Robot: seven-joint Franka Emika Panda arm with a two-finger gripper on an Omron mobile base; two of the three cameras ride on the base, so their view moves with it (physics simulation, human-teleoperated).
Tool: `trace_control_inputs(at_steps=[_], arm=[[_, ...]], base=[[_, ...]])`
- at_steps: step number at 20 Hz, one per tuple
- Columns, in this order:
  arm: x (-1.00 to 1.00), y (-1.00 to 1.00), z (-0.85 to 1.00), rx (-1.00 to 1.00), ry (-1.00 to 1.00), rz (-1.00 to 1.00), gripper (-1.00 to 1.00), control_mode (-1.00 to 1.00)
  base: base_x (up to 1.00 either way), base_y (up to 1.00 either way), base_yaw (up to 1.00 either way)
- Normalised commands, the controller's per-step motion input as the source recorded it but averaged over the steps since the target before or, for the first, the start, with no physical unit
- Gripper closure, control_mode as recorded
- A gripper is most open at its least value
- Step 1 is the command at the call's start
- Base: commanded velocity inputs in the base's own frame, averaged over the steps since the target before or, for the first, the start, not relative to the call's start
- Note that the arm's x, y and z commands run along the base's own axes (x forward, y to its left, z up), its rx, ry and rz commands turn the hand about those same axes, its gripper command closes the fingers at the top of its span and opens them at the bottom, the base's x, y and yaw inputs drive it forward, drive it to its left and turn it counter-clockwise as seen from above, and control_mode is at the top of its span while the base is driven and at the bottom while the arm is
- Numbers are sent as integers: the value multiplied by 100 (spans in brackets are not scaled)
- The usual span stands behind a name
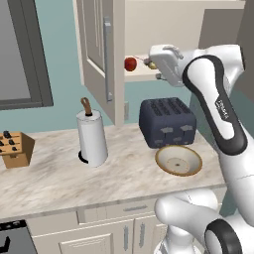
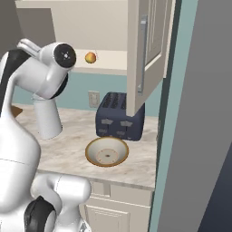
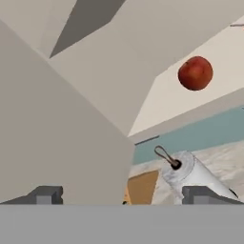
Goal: Open the cabinet. Pick the apple and mango from the cabinet and place them into the bowl. Then close the cabinet.
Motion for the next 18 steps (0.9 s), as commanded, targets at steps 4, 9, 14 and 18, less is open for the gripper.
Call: trace_control_inputs(at_steps=[4, 9, 14, 18], arm=[[0, -34, -4, -39, -11, -8, -100, -100], [18, -6, -5, -38, -1, -19, -100, -100], [81, 0, -2, -10, 0, -16, -100, -100], [83, 0, -17, -3, 0, -4, -100, -100]], base=[[0, 0, 0], [0, 0, 0], [0, 0, 0], [0, 0, 0]])
